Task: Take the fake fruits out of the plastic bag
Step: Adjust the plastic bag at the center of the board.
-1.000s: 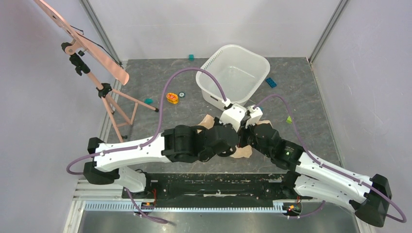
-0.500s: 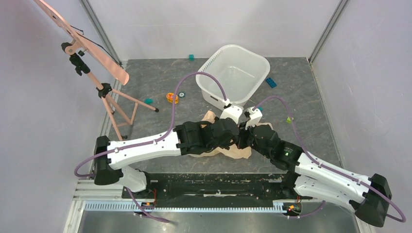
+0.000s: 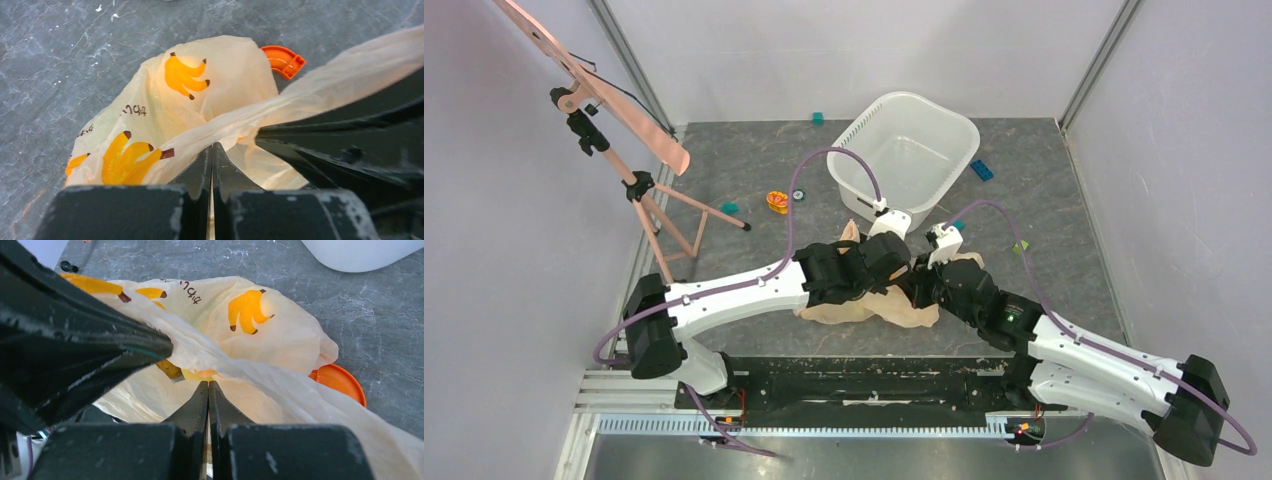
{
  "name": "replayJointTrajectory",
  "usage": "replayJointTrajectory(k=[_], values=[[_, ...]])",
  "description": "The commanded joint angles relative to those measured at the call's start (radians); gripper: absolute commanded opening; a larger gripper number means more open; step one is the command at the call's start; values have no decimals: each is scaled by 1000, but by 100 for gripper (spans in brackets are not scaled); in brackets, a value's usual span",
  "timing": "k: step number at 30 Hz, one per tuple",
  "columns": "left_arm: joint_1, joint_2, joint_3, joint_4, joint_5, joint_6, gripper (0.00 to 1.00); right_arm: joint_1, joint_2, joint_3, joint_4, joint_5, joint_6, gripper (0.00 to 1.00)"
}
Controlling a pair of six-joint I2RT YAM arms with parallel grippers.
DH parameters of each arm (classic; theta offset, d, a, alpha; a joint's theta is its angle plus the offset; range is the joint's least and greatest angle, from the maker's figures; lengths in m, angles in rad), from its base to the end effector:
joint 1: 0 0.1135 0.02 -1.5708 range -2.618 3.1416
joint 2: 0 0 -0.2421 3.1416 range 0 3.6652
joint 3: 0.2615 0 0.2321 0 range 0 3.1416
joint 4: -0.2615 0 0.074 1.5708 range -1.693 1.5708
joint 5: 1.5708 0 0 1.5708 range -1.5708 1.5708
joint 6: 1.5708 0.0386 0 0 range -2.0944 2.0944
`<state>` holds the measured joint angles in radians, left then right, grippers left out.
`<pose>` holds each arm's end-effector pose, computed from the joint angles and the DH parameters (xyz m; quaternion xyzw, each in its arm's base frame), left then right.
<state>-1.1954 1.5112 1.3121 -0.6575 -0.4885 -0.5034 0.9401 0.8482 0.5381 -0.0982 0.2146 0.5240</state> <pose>0.1298 -0.2799 0.2880 0.2288 0.8839 -0.1051 0.3941 0.1212 0.1520 0.2395 -0.1141 0.8252 0.2983 0.4659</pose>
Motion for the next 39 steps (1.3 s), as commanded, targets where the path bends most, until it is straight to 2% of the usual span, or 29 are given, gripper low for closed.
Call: replayJointTrajectory(k=[1,3,8,15,20,26,30,35,39], values=[[23,0,-41,47,-32,29,2,-1,14,-16,38,49,16,0],[23,-30,-93,45,-18,6,2,-1,31,-23,23,89,13,0],[23,-160,-331,110,-16,-83,2,-1,92,-31,-17,181,-8,0],[23,-342,-519,158,-12,-142,2,-1,88,-54,-45,228,5,0],[23,-385,-525,200,4,-130,2,22,30,-66,121,7,-89,0],[23,-395,-523,237,20,-130,2,138,13,41,141,-55,-133,0],[23,-406,-534,263,16,-132,2,252,161,169,48,34,-141,0],[23,-410,-537,268,7,-141,2,332,308,167,179,105,-48,0],[23,-439,-551,262,-2,-149,2,347,379,134,252,191,47,0]])
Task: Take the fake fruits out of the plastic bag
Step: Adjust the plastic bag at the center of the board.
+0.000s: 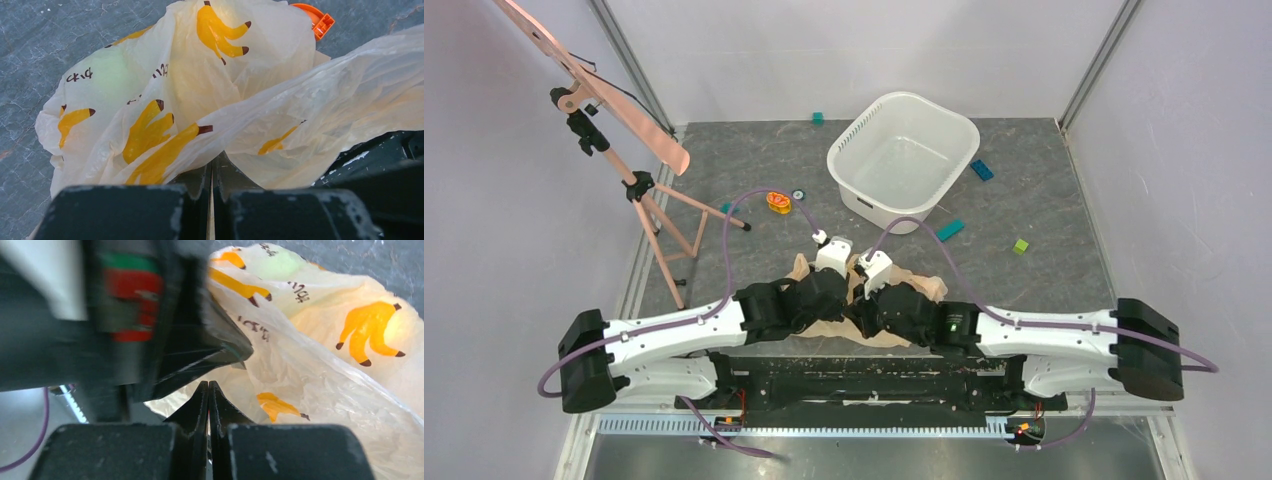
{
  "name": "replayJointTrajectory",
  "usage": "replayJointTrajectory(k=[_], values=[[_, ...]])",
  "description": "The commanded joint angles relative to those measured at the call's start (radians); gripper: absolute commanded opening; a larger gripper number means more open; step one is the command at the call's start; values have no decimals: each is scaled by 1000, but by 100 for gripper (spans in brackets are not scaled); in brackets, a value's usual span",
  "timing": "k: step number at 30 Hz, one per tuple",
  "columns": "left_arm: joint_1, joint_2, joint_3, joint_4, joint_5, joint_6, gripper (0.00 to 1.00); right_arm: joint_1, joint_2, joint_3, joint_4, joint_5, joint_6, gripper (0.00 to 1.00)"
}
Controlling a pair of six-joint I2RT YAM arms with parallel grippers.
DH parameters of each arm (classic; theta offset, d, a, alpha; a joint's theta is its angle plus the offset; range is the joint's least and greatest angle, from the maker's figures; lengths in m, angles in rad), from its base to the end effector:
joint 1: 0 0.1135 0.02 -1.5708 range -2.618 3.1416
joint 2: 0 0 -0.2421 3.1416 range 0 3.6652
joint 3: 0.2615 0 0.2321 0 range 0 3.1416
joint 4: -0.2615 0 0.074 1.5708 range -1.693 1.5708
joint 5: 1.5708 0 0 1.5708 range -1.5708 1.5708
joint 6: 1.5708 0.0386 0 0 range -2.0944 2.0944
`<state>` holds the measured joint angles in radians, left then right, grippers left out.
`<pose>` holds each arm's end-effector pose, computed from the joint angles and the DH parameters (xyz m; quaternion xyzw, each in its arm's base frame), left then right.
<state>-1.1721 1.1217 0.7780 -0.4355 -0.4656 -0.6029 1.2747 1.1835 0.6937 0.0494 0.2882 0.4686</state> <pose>0.1027 -0.1991 0.2363 0.1667 0.8867 -0.1565 0.4019 0.0849 0.2408 0.2378 -0.2570 0.7989 0.3276 0.4339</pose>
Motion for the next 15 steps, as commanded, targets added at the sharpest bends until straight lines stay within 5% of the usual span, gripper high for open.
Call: replayJointTrajectory(k=[1,15], values=[[0,-57,-20,33,-29,-52,2,12,56,-35,137,127,113,0],[0,-138,-89,-30,-67,-78,2,11,267,10,297,233,146,0]])
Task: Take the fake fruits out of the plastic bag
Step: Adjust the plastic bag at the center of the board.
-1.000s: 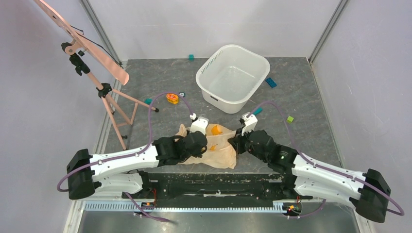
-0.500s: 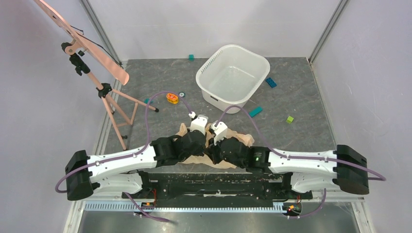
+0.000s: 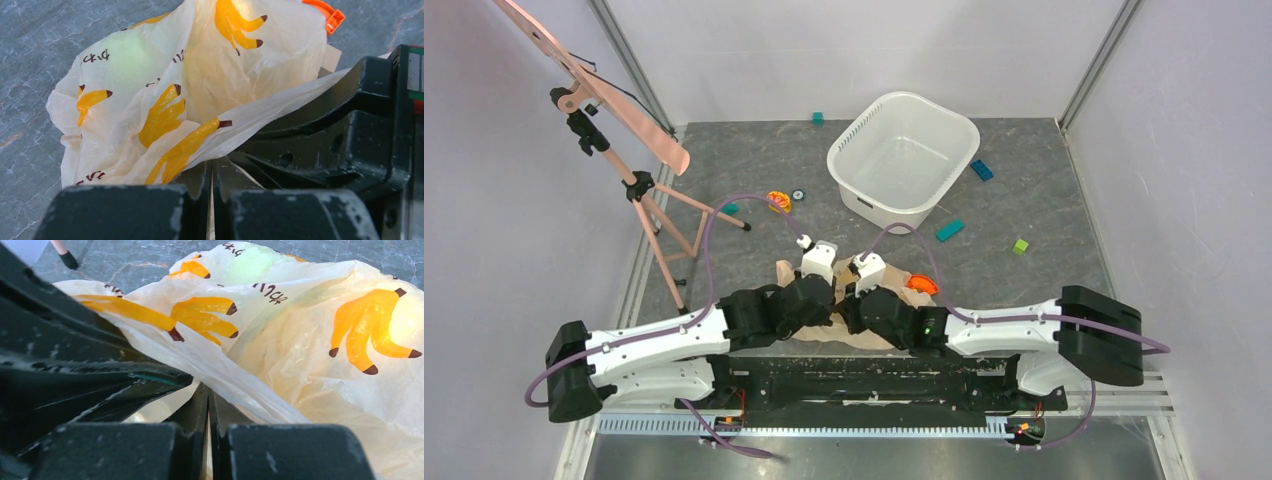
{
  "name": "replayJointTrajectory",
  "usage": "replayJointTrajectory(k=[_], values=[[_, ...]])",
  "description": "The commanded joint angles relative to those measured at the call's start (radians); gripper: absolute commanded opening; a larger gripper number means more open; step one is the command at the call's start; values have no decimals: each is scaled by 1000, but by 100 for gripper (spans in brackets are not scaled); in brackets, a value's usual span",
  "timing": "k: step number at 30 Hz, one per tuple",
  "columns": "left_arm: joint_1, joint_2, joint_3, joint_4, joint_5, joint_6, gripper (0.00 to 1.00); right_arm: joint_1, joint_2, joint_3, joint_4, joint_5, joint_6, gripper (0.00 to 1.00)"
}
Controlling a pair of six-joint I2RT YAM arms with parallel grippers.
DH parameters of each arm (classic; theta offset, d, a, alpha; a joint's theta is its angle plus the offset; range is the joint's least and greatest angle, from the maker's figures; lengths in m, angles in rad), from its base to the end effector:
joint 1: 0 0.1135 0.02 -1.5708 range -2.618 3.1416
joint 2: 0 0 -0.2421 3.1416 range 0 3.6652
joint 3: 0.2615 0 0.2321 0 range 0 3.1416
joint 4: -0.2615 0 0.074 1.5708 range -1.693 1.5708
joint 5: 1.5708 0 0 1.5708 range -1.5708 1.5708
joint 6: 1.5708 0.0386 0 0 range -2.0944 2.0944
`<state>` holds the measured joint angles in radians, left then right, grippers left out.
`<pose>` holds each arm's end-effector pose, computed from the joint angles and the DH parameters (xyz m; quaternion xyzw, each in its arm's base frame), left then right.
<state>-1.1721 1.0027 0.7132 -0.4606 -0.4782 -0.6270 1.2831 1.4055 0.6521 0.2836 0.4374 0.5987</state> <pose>0.0944 -0.1783 0.2373 0.1488 0.8834 -0.1684 0.4111 0.0957 0.2657 0.1933 -0.1723 0.8218 0.3037 0.4502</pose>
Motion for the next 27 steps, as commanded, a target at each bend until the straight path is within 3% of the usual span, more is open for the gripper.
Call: replayJointTrajectory(k=[1,11,27], values=[[0,-19,-33,-2,-58,-58,2,2,62,62,51,106,7,0],[0,65,-119,101,-67,-64,2,-33,127,69,-84,322,-61,0],[0,126,-169,119,-122,-88,2,-199,3,47,-111,333,-264,0]])
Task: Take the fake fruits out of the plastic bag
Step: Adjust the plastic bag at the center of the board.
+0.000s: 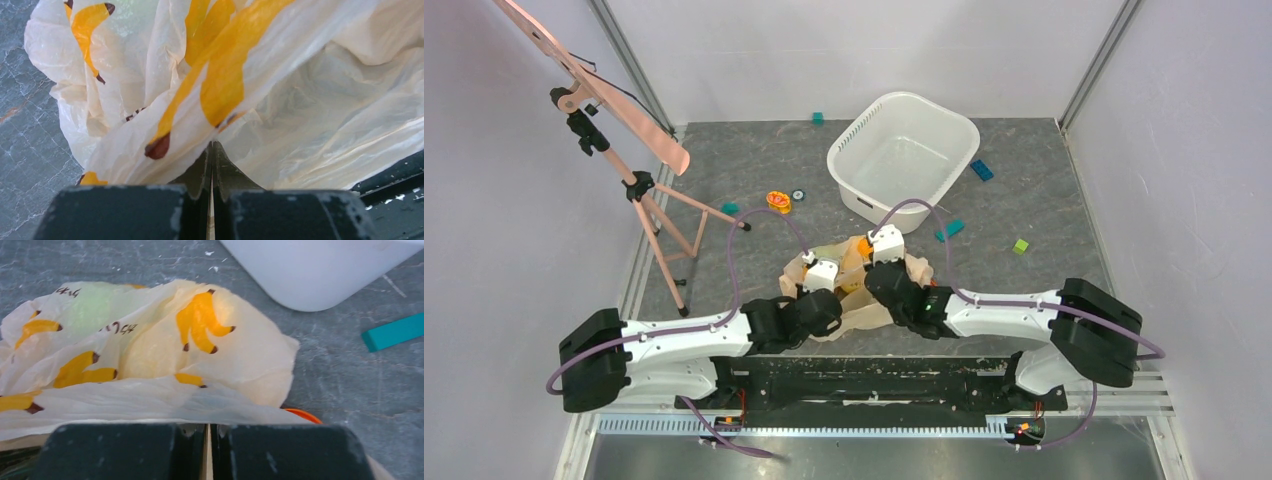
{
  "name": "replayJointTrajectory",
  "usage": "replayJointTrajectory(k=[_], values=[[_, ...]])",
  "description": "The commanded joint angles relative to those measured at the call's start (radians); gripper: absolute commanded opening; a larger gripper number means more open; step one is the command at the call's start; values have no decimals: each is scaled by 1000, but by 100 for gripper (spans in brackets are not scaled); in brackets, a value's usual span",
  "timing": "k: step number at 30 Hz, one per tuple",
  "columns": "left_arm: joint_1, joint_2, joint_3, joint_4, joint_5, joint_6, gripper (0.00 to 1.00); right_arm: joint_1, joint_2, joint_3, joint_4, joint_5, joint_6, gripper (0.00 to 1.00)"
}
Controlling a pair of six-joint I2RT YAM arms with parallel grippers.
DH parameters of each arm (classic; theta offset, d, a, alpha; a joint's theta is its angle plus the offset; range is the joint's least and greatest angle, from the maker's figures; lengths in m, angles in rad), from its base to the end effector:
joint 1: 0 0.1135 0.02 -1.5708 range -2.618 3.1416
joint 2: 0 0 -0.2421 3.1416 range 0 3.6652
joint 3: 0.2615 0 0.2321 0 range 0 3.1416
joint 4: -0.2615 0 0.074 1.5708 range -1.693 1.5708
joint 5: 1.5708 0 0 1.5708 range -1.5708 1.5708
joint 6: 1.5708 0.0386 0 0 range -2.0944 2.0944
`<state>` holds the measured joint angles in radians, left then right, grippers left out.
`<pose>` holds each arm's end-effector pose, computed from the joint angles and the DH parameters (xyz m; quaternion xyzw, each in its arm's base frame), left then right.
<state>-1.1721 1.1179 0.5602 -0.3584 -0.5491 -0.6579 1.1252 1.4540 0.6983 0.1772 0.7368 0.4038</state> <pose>0.0967 -0.1776 0.1786 0.1475 0.9036 -0.0888 0.3922 0.1450 0.2433 0.1878 -0.1291 0.8281 0.0788 0.5397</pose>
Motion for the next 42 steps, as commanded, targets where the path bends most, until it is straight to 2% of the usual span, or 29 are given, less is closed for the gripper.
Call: replayJointTrajectory(k=[1,4,8,15,24,31,37,42], values=[[0,12,-16,16,-52,-57,2,-51,-52,0,-2,26,-80,0],[0,11,-19,17,-53,-57,2,-61,-79,-16,44,-56,-142,0],[0,10,-19,30,-51,-54,2,-27,-127,-68,136,-288,-202,0],[0,7,-12,40,-51,-47,2,84,-85,-97,213,-386,-124,0],[0,15,-14,61,-35,-47,2,128,107,-93,384,-306,-36,0],[0,17,-25,71,-31,-45,2,128,187,-110,558,-188,-64,0],[0,38,-37,79,-32,-54,2,112,220,-98,585,-56,-96,0],[0,54,-43,88,-31,-56,2,54,218,-93,586,-29,-119,0]])
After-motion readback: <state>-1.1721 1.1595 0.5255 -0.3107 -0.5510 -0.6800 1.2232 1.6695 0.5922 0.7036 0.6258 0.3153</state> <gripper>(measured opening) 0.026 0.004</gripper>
